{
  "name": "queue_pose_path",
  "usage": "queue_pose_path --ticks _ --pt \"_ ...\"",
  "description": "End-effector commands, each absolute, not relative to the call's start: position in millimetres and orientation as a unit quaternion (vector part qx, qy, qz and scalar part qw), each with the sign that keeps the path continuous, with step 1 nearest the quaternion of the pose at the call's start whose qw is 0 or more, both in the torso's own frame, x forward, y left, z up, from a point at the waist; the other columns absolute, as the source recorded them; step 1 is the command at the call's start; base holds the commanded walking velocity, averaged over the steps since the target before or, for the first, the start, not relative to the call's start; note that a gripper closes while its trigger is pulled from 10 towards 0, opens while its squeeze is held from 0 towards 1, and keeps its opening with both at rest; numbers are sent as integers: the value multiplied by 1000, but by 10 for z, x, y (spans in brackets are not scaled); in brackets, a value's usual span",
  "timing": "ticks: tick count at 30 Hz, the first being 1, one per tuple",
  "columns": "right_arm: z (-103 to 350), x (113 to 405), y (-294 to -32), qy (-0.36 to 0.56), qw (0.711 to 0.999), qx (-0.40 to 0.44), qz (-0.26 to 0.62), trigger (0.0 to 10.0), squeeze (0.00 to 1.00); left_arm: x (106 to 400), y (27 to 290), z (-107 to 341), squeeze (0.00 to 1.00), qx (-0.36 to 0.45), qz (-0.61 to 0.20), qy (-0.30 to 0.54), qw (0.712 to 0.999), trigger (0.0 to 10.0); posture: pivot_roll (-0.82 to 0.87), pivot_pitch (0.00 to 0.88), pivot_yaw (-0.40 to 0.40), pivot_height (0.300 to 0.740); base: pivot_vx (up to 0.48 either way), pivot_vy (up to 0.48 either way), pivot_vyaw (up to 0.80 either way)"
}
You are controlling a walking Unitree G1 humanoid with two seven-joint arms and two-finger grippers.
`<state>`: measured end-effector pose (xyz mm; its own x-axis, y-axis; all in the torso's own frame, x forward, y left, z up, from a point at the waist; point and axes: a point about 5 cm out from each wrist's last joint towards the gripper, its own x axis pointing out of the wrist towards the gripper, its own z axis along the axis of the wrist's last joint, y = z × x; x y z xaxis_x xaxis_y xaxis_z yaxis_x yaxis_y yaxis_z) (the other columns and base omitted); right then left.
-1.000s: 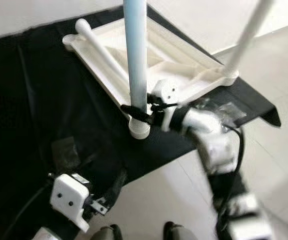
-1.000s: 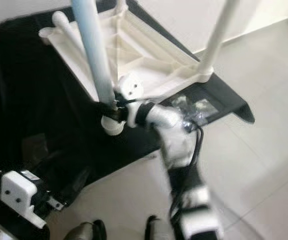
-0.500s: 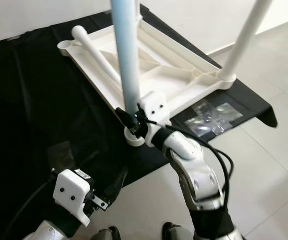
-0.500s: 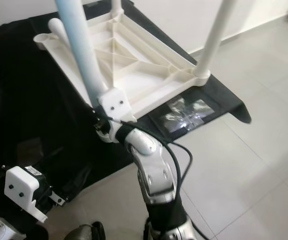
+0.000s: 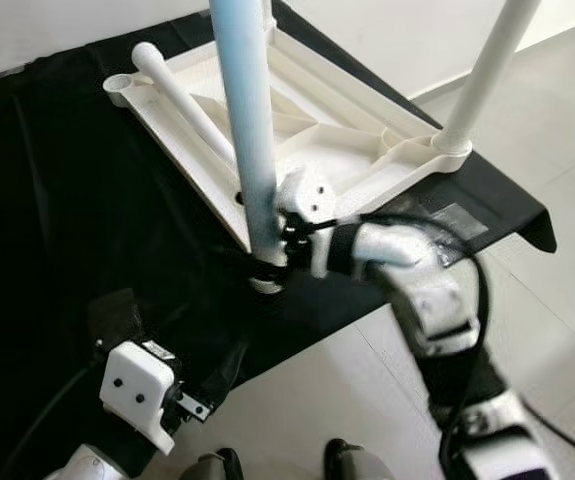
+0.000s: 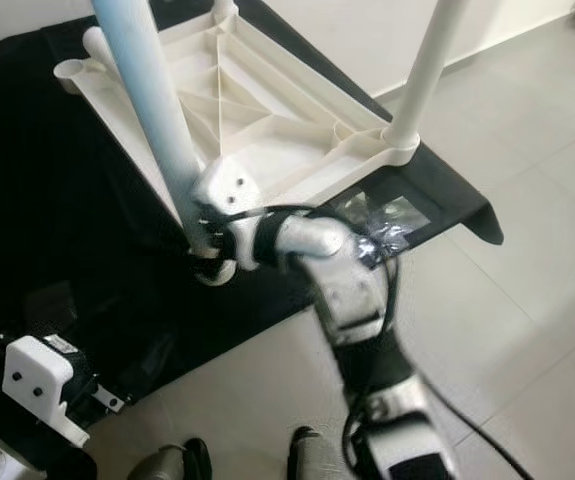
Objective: Building children table
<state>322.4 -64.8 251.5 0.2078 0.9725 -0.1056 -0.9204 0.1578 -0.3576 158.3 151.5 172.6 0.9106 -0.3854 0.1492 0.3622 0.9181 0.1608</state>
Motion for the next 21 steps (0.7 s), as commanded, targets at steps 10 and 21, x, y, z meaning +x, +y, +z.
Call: queue_pose_path --ticks 10,21 --pt "2637 3459 -659 -53 692 -157 703 1333 0 1522 1532 1700 0 72 -197 -74 975 10000 46 307 33 740 0 0 0" --pt "2635 3545 -716 -58 680 -155 714 0 0 1504 1531 1697 0 67 -198 -70 975 10000 35 310 38 740 0 0 0"
